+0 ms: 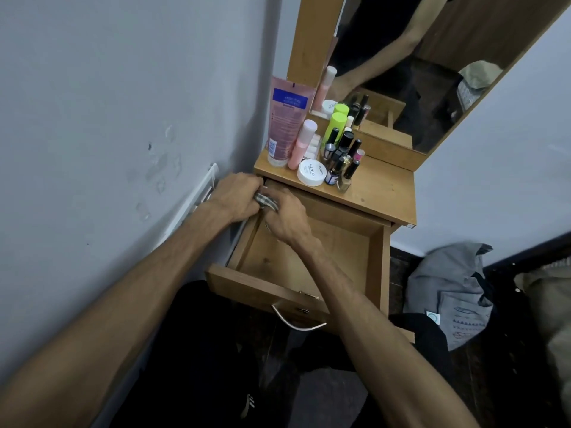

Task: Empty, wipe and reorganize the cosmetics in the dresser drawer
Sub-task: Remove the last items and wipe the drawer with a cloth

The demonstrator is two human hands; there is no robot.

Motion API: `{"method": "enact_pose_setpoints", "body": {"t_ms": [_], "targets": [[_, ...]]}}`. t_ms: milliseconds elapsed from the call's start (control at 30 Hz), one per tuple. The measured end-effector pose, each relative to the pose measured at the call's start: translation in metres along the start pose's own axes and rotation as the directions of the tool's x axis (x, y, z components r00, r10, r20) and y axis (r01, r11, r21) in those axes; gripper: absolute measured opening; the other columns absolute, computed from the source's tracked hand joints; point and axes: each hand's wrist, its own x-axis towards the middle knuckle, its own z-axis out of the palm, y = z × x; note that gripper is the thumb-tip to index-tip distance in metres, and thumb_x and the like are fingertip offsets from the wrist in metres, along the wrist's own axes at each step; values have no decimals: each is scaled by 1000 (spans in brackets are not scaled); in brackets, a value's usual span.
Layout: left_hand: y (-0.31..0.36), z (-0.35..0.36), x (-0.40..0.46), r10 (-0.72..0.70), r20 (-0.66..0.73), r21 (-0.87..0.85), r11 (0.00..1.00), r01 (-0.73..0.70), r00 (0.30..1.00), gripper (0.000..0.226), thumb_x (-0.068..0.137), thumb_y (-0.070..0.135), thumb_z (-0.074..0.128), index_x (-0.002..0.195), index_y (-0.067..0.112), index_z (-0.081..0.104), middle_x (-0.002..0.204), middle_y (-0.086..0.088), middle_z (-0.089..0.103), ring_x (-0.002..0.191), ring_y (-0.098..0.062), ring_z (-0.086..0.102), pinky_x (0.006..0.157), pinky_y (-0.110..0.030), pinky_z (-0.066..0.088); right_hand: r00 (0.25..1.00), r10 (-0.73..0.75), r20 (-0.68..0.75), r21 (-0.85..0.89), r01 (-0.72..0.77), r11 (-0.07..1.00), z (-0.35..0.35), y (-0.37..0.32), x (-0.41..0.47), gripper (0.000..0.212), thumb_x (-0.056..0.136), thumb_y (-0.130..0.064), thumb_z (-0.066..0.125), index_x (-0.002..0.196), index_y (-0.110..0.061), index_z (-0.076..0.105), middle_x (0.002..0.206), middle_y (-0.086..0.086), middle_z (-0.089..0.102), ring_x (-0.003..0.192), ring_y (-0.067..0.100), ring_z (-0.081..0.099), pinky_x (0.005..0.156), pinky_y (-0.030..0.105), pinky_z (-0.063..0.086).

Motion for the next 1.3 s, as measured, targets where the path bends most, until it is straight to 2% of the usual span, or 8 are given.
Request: {"method": "enact_pose_setpoints", "body": {"t_ms": [233,333,567,633,767,900,1100,1300], "targets": [[10,-16,-55,-100,276,23,995,97,956,19,77,27,59,86,13,67,83,-9,68,81,-28,64,65,-31,42,943,-97,317,50,86,995,-12,-10,-41,21,88,-10,51,88,-16,72,88,5,73,83,22,67,79,47,57],[11,-16,-78,-142,370,-17,987,159,918,28,69,33,50,83,14,65,82,-7,67,80,-25,61,64,-33,40,902,-80,423,49,65,997,-13,-21,-55,27,88,-10,50,77,-23,70,79,0,70,84,22,65,75,37,54],[29,-22,-79,-197,537,-61,961,271,820,31,57,36,45,79,21,61,76,0,61,76,-17,61,66,-33,47,882,-3,471,77,-38,996,-20,-24,-66,17,82,-11,54,65,-10,59,61,2,54,59,12,47,60,31,39],[33,-21,-78,-174,490,-101,962,254,854,28,58,36,46,75,18,60,75,-2,63,74,-19,62,67,-38,49,910,-30,415,69,1,998,-27,-21,-69,16,79,-14,55,66,-7,58,60,5,55,58,14,48,57,31,39],[45,-15,-80,-195,179,-257,937,237,964,18,64,34,55,74,19,61,73,0,65,73,-23,62,61,-35,46,970,-172,175,-115,193,974,-46,-11,-66,9,74,-13,63,77,-19,69,70,-5,66,65,17,60,56,30,46],[61,6,-64,-286,-95,-338,910,239,954,10,75,16,67,83,18,61,77,2,62,74,-21,60,63,-30,41,900,-429,83,-388,425,818,-60,11,-42,32,73,-13,75,104,-19,71,99,1,66,89,20,58,72,32,48],[95,58,-23,-371,-26,-383,861,333,928,43,86,24,70,122,7,53,112,-13,66,99,-31,66,78,-35,52,774,-597,213,-670,560,487,-58,52,-9,19,81,-8,70,99,-6,76,110,14,68,102,33,63,88,44,48],[104,99,6,-462,108,-505,737,449,880,31,89,17,62,115,2,58,116,-22,67,107,-39,63,78,-36,45,725,-569,388,-693,636,339,-55,92,-1,24,89,-10,56,98,-7,77,114,16,69,110,36,64,103,49,48]]}}
